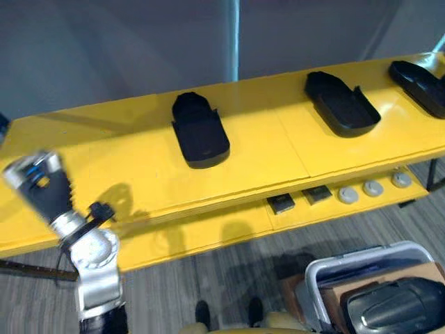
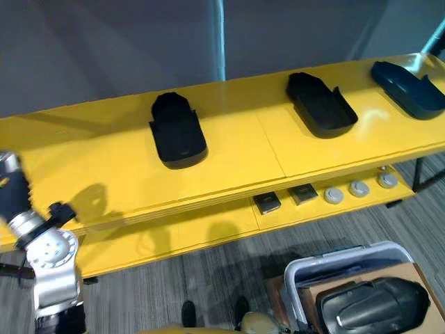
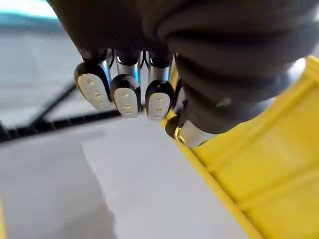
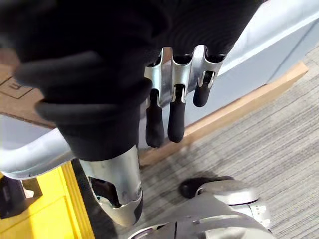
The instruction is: Walk over and take plastic housings, then place them on the shelf
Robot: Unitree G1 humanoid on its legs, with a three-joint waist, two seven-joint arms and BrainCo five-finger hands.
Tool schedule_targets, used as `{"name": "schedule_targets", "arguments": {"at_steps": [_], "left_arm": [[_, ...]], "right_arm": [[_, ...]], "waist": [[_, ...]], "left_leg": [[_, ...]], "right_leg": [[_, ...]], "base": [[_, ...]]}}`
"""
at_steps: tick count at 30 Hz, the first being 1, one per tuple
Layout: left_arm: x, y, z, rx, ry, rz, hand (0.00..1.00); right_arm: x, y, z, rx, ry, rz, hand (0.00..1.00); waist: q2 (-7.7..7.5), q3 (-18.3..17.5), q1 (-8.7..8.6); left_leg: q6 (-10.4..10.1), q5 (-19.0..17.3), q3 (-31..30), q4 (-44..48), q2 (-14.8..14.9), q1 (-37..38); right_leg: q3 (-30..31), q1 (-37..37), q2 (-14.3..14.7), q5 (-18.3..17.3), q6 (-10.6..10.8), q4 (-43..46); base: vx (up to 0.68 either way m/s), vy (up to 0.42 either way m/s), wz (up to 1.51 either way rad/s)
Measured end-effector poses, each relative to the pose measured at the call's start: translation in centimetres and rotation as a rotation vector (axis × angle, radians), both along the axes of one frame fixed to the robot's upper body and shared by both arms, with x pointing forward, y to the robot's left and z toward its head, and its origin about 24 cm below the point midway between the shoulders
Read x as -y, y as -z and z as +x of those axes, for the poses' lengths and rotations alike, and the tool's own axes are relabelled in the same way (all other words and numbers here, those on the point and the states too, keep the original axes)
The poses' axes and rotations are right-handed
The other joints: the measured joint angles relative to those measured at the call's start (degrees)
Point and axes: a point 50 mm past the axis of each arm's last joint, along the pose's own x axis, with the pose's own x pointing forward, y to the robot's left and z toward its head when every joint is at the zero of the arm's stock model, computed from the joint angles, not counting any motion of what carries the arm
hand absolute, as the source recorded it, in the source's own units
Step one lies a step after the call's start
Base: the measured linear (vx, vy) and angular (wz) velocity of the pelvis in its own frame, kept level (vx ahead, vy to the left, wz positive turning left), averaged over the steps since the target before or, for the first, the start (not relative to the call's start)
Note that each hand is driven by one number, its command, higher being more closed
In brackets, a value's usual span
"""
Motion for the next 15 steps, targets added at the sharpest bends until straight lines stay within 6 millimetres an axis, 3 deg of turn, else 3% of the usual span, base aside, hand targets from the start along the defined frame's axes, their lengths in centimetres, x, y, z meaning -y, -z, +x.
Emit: {"name": "schedule_targets", "arguments": {"at_steps": [2, 3, 6, 7, 11, 15], "left_arm": [[-0.2, 2.7, -1.1, -0.121, -0.025, -0.068, 1.0], [-0.2, 5.1, -2.0, -0.237, -0.023, -0.137, 0.0], [0.5, 10.6, -4.0, -0.474, 0.005, -0.32, 0.0], [1.1, 12.9, -5.0, -0.565, 0.015, -0.404, 0.0], [4.2, 18.7, -7.7, -0.816, 0.089, -0.638, 0.0], [6.5, 20.8, -8.6, -0.923, 0.185, -0.738, 0.0]], "right_arm": [[0.0, -0.2, 0.8, 0.033, -0.006, -0.004, 0.0], [-0.2, -0.5, 1.4, 0.062, -0.01, -0.006, 0.0], [-1.0, -1.1, 3.4, 0.135, -0.043, 0.001, 0.0], [-1.3, -1.3, 4.3, 0.165, -0.047, 0.007, 0.0], [-3.1, -1.4, 5.5, 0.202, -0.047, 0.05, 0.0], [-2.8, -1.2, 5.1, 0.181, -0.025, 0.049, 0.0]], "waist": [[-0.42, -0.3, 0.53], [-0.9, -0.72, 0.87], [-1.99, -2.39, 0.95], [-2.06, -3.2, 0.95], [-1.48, -4.51, 1.12], [-1.5, -4.5, 0.89]], "left_leg": [[0.07, -0.3, 0.31, 0.01, 0.08, 0.18], [0.29, -0.61, 0.59, 0.02, 0.2, 0.51], [0.02, -0.45, 1.15, 0.03, 0.33, 0.95], [0.05, -0.46, 1.45, 0.03, 0.18, 1.03], [0.77, -1.2, 2.9, -0.02, -0.19, 2.22], [0.8, -1.3, 3.05, -0.33, -0.29, 2.43]], "right_leg": [[0.06, -0.18, -0.06, -0.29, -0.1, 0.56], [0.1, -0.09, -0.15, -0.58, -0.06, 0.86], [0.17, 0.06, -0.45, -0.63, -0.04, 1.26], [0.27, 0.06, -0.66, -0.65, 0.0, 1.28], [1.42, 0.64, -1.07, -0.91, 0.46, 1.49], [1.63, 0.83, -1.06, -0.92, 0.55, 1.14]], "base": [[0.0, 0.002, -0.03], [0.02, 0.005, -0.08], [0.03, 0.011, -0.06], [0.02, 0.019, -0.05], [0.01, 0.041, -0.12], [0.0, 0.016, -0.04]]}}
